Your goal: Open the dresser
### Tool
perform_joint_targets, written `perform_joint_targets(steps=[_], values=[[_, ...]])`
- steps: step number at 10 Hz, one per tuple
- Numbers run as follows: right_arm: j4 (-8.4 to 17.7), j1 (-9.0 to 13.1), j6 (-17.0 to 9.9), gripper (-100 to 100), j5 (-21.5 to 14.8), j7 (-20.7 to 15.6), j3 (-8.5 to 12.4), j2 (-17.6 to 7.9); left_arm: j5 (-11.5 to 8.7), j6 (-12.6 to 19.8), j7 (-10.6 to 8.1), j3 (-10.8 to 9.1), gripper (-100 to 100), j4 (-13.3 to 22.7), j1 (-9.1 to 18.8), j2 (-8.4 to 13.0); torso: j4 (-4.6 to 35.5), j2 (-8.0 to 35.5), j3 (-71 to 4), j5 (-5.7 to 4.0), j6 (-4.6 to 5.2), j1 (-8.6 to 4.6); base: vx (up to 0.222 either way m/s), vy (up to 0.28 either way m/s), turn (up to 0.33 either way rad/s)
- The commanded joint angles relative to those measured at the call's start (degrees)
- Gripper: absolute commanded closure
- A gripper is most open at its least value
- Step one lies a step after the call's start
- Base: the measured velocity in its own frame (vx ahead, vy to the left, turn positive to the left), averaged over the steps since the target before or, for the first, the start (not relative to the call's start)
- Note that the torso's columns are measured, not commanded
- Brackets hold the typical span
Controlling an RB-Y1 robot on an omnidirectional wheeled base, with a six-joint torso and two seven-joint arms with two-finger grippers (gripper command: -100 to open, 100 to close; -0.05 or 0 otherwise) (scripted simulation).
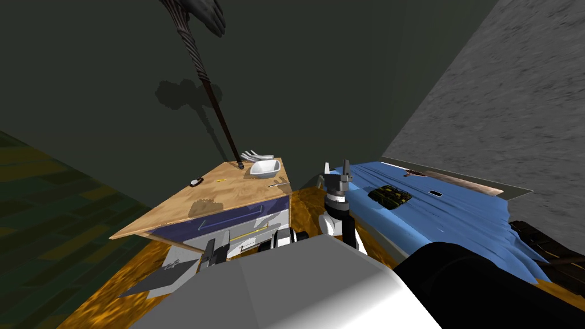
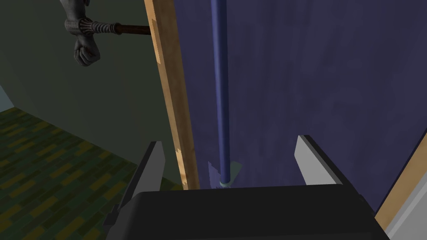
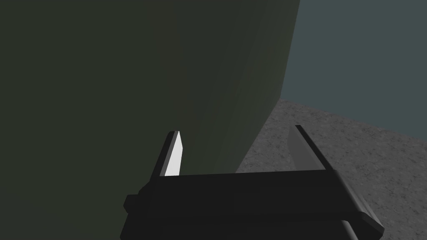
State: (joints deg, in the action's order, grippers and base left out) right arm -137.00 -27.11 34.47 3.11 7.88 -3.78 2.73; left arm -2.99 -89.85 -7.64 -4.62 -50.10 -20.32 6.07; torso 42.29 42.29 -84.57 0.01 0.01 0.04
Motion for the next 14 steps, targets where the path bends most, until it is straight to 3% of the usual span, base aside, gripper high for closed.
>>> perform_joint_targets(steps=[1, 14], values=[[0.0, 0.0, 0.0, 0, 0.0, 0.0, 0.0, 0.0, 0.0, -0.3, 0.03, -0.01, -100, 0.3, 0.1, 0.0, 0.0, 0.0, 0.0, 0.01, 0.0, 0.04, -0.007, 0.01, -0.029], [0.0, 0.0, 0.0, 0, 0.0, 0.0, 0.0, 0.0, -0.1, -1.6, -0.04, -0.09, -100, 1.3, 0.2, -0.1, 0.0, 0.0, 0.0, -0.01, -0.01, -0.05, 0.001, -0.001, 0.003]])
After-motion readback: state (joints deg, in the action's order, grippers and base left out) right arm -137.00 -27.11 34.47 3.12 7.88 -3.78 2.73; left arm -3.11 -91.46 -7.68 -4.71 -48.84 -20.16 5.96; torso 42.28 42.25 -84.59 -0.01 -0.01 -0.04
